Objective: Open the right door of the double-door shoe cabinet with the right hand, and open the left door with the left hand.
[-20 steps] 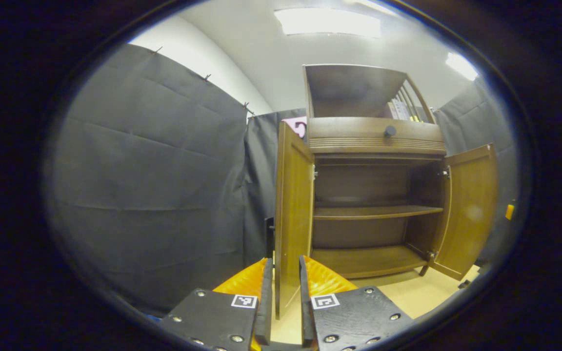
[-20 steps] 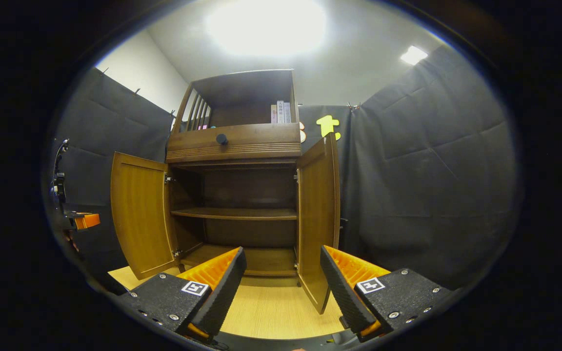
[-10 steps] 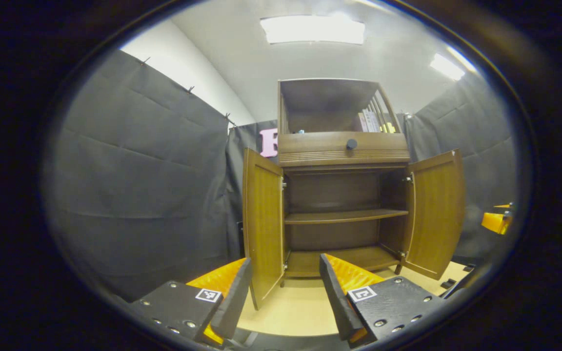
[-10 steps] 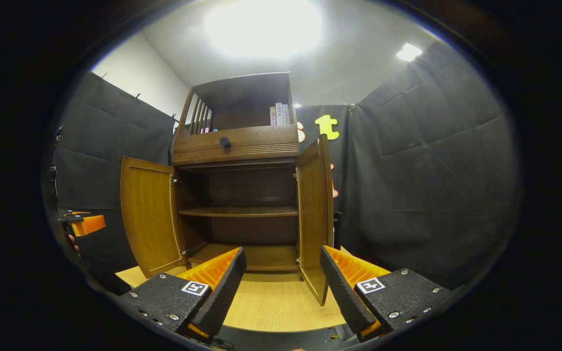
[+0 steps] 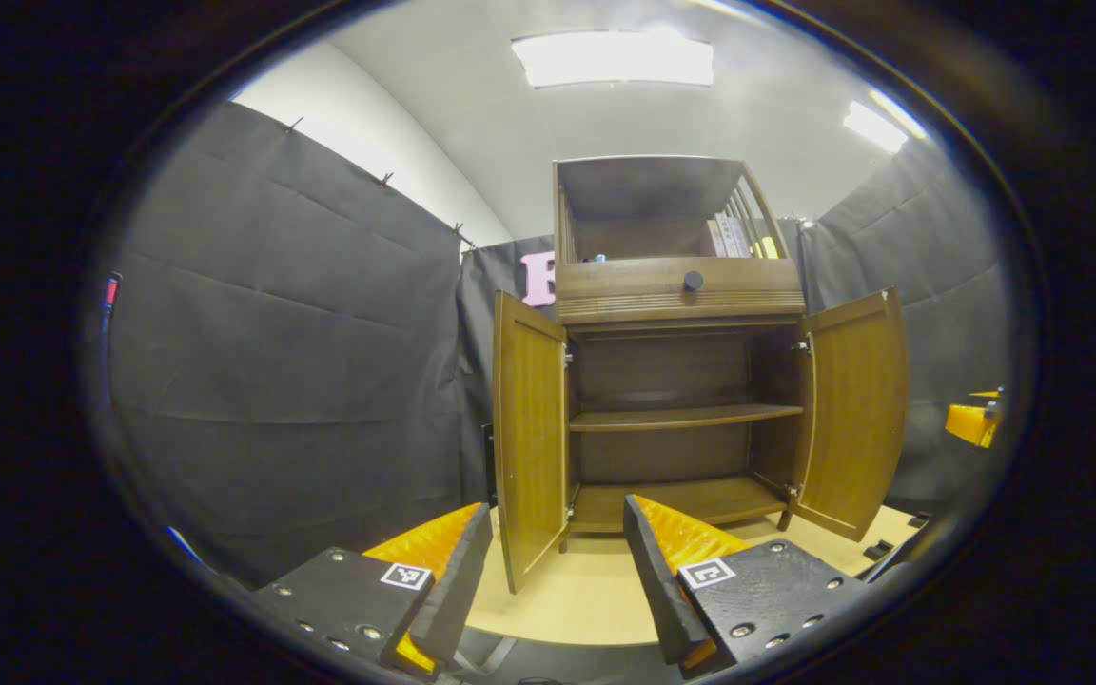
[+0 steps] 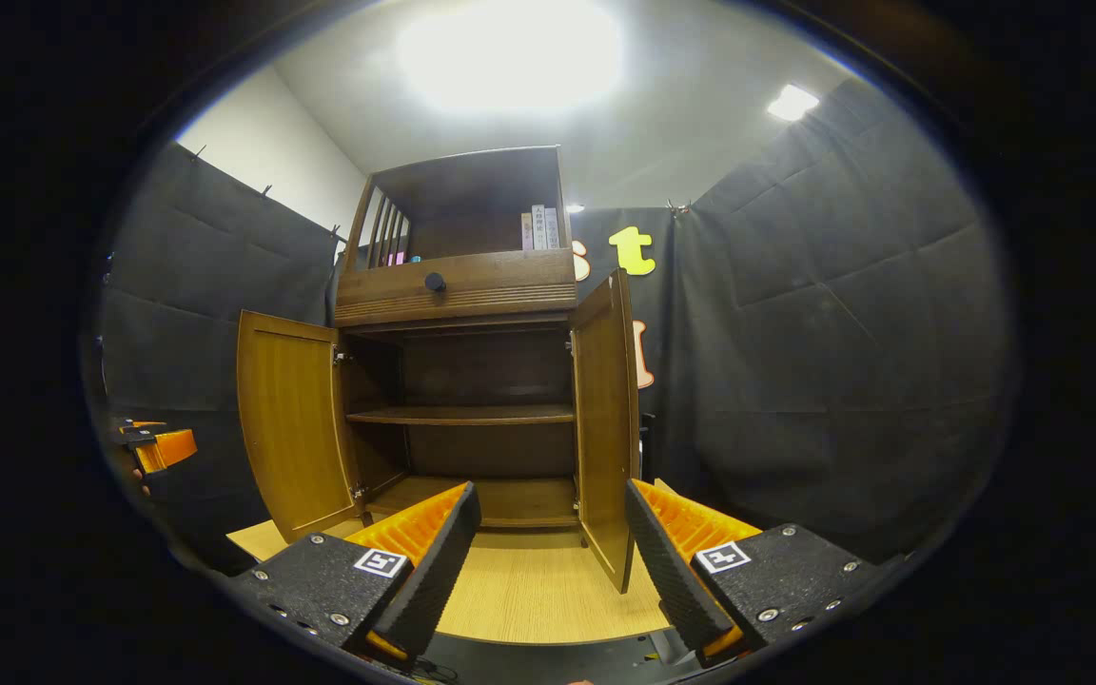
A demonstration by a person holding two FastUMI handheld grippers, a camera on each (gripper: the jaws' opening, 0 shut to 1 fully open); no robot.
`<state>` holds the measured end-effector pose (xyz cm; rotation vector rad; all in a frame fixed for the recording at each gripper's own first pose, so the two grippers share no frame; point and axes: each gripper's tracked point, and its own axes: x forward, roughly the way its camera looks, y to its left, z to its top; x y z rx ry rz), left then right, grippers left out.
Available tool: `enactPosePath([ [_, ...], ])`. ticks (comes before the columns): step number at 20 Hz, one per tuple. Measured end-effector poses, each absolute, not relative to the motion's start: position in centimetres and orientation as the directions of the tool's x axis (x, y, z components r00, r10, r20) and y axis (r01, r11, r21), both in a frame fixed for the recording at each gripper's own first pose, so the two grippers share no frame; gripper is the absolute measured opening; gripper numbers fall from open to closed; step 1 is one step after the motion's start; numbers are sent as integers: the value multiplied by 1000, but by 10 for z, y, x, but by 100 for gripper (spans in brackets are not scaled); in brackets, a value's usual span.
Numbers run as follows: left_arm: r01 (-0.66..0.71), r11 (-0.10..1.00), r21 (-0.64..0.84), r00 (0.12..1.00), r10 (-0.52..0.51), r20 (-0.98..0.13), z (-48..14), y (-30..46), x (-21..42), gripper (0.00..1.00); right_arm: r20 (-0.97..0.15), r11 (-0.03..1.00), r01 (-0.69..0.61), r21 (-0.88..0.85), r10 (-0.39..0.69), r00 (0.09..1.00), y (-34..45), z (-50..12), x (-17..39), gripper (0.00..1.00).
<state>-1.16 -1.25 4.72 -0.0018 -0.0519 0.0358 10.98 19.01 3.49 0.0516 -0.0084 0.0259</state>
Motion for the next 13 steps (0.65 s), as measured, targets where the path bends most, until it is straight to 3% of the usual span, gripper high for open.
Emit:
enactPosePath([
  [9, -27, 1000, -1, 998, 27, 62, 45, -11, -21, 85, 22, 998, -43, 53, 41, 999, 198, 34, 100, 94],
  [11, -14, 1000, -9, 998, 15, 67, 46, -14, -23, 79, 25, 998, -42, 46, 40, 999, 197, 33, 99, 94],
  [13, -13, 1000, -6, 997, 13, 72, 46, -14, -24, 85, 22, 998, -42, 41, 41, 999, 197, 33, 100, 94],
])
